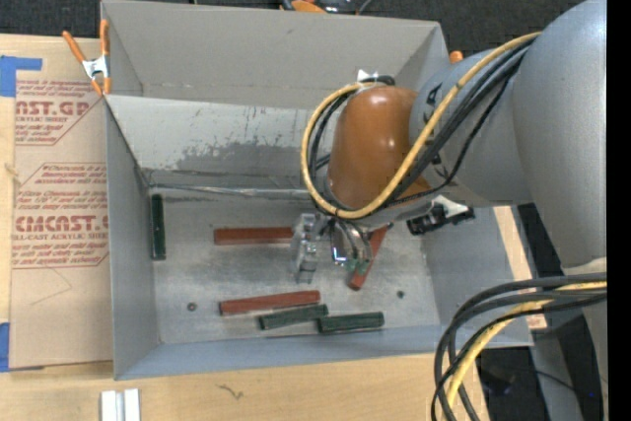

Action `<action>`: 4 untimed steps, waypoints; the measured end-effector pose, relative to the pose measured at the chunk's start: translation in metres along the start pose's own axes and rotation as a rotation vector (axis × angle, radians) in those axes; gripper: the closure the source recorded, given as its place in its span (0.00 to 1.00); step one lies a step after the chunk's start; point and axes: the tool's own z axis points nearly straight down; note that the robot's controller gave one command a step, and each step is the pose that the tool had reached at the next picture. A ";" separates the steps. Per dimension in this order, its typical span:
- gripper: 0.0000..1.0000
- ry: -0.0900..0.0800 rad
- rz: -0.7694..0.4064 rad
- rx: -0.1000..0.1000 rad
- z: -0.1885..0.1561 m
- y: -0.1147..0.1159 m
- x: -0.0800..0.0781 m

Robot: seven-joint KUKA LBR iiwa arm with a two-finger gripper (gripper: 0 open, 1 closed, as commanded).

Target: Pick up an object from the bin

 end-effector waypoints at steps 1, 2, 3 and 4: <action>0.00 -0.003 0.001 -0.001 -0.001 0.000 -0.001; 0.00 -0.002 -0.092 -0.002 0.043 0.065 0.050; 1.00 -0.002 -0.086 -0.002 0.041 0.062 0.049; 1.00 -0.012 -0.089 -0.005 -0.050 0.074 0.026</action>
Offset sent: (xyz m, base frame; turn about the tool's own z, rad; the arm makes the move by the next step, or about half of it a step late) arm 0.0000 0.0000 0.0000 0.0000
